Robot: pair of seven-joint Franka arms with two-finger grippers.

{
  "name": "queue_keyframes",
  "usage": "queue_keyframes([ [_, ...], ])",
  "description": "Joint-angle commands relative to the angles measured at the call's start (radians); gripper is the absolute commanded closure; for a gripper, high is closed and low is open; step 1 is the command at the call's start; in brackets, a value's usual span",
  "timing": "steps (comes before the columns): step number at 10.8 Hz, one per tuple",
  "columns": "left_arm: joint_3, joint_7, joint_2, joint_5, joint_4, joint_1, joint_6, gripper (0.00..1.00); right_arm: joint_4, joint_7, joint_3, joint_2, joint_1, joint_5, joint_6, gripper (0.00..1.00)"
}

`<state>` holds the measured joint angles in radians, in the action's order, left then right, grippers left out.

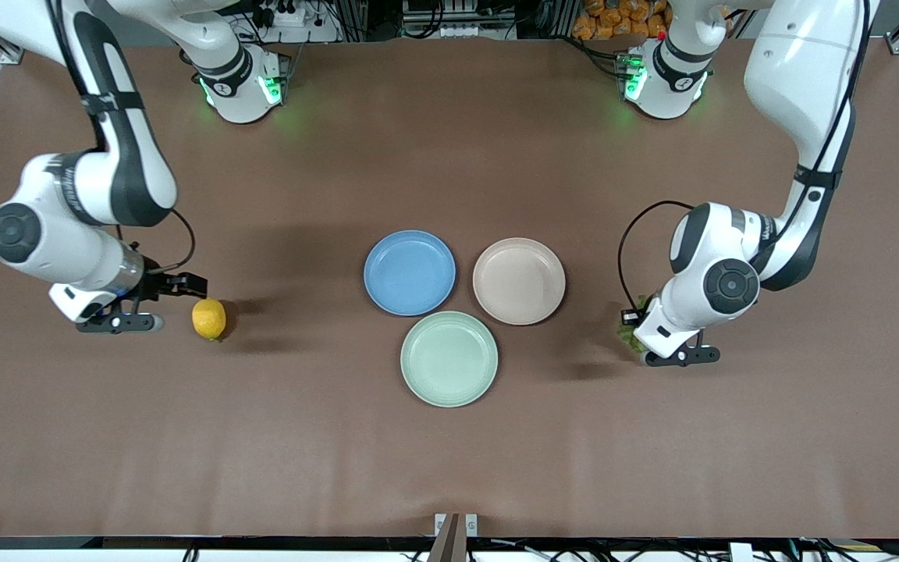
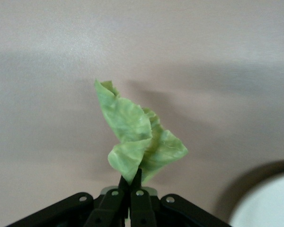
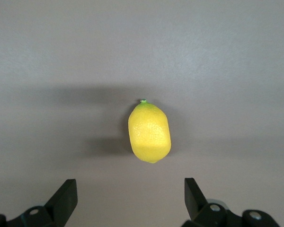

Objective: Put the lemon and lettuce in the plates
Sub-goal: 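Grasp the lettuce with the left gripper while the right gripper reaches the lemon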

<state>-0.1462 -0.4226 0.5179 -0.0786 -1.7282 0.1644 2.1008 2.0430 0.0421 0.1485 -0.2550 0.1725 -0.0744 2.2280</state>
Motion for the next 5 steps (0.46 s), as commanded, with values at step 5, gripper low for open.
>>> queue_keyframes([
  [5,0.002,-0.358,0.034,-0.015,0.12,0.22,-0.14,1.0,0.157,0.059,-0.027,-0.053,-0.033,-0.015,0.287,0.0],
])
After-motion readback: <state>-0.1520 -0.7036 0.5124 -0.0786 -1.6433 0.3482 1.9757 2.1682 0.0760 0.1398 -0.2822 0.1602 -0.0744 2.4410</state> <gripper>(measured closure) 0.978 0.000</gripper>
